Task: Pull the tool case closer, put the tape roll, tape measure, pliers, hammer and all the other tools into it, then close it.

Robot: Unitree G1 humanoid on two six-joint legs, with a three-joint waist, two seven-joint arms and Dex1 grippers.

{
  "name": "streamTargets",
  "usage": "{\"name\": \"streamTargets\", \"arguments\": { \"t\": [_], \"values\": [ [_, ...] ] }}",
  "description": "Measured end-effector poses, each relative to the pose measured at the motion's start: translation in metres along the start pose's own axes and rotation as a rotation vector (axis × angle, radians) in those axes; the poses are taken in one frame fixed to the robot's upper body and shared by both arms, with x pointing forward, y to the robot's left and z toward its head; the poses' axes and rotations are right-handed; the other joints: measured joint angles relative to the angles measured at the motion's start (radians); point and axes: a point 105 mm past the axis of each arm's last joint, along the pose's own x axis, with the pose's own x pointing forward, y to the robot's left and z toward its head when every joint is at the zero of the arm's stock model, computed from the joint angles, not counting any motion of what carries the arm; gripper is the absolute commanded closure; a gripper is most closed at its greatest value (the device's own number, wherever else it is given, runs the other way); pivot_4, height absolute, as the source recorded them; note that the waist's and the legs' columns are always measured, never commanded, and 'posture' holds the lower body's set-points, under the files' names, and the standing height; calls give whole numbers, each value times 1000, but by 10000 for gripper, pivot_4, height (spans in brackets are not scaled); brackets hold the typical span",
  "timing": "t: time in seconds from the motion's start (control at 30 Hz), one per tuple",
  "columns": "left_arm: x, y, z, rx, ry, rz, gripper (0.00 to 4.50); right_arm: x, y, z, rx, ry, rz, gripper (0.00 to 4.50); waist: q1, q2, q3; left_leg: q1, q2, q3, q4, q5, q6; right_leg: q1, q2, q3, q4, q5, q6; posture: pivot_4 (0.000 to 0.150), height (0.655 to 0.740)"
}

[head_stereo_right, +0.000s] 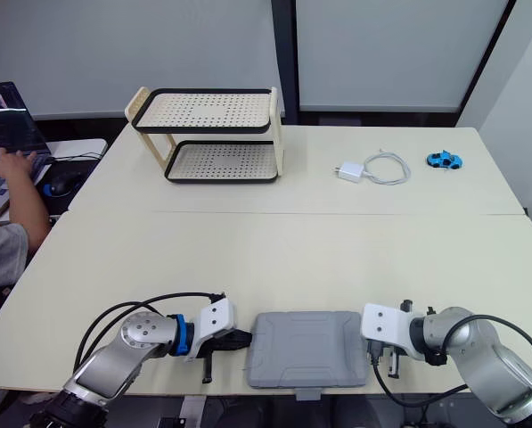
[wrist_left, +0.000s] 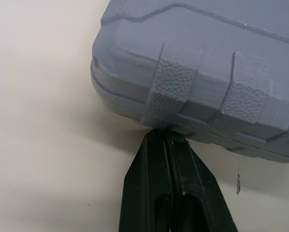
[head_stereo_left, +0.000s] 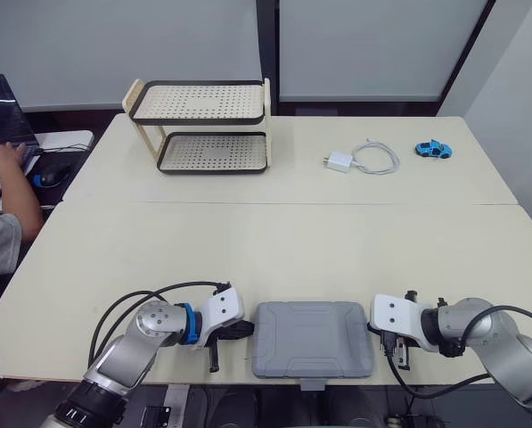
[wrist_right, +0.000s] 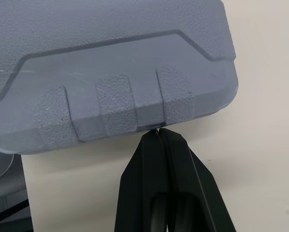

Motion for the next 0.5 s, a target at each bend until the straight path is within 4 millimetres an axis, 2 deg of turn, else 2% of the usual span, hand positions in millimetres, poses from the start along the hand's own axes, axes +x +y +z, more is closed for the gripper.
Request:
{"name": "streamTargets", "arguments": {
  "t": [0.5],
  "values": [
    [2,9,3,20,-5,11,45000,0,0,-1,37,11,2,44640,0,0,0,0,0,0,0,0,0,0,0,0,0,0,0,1500,7400]
  ]
}}
